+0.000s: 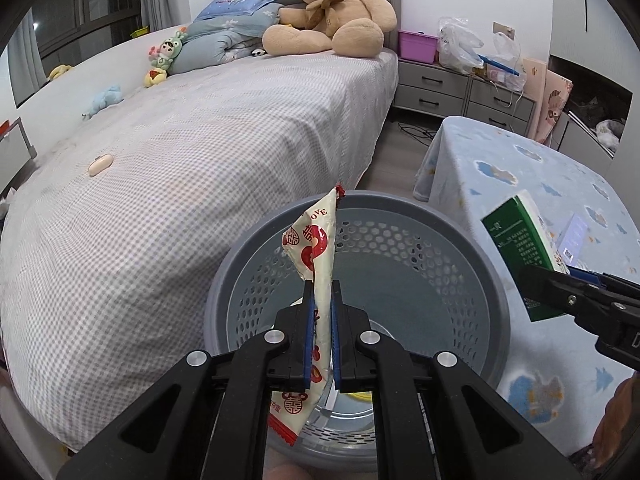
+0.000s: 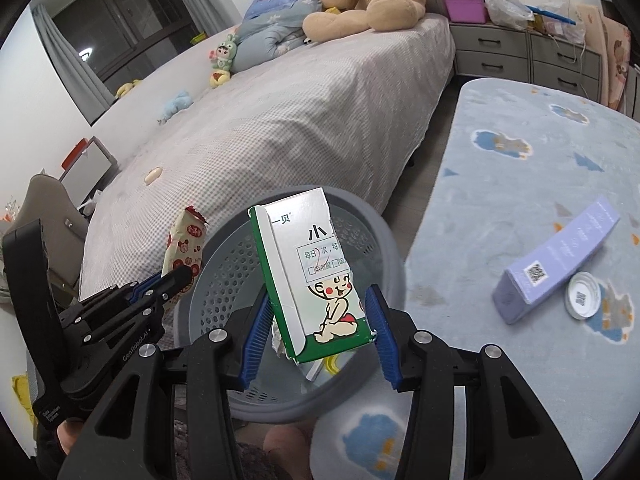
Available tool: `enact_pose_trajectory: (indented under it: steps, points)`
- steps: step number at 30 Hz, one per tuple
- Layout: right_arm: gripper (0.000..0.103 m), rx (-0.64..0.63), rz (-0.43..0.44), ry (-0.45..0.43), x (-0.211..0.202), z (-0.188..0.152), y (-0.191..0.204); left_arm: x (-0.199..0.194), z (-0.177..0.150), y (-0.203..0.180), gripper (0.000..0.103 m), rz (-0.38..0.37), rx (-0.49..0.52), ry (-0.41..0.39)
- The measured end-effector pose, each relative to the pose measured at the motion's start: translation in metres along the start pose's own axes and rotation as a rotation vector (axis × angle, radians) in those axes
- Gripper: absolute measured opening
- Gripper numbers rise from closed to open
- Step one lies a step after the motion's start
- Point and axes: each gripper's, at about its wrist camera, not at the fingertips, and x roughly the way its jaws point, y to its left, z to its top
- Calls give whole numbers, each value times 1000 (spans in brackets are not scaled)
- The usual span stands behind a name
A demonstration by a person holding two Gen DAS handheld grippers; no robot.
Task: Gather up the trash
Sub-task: 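Carry the candy wrapper and milk carton over the wastebasket with both grippers, then open both grippers to drop the wrapper and carton into the wastebasket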
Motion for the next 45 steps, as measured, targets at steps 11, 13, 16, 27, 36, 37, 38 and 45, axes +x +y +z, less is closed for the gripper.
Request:
enact_pose_trajectory:
  steps: [11,13,16,27,36,37,38,45]
  points:
    - [48,7,-6,30,22,2,6,9,-2,15,9,-7,-30,21]
    - [48,3,-9,27,22,2,6,8,-2,16,12,-10,-34,19]
    - [48,0,-9,14,20,3,6,6,-2,17,26,-3,-34,10]
    - [69,-8,-17,-8,16,3,8,-1,-3,23,62,46,-55,-16]
    - [71,-11,-17,-10,14,3,9,-3,-3,24,70,69,-56,-27]
    - [71,-10,-17,-11,14,3,9,-2,-3,24,70,71,-57,-26]
    - [72,-10,-17,-11,14,2,9,-2,-3,24,70,71,-58,-26]
    - [74,-10,-24,-17,11,1,10,-2,-2,23,71,74,-57,-29]
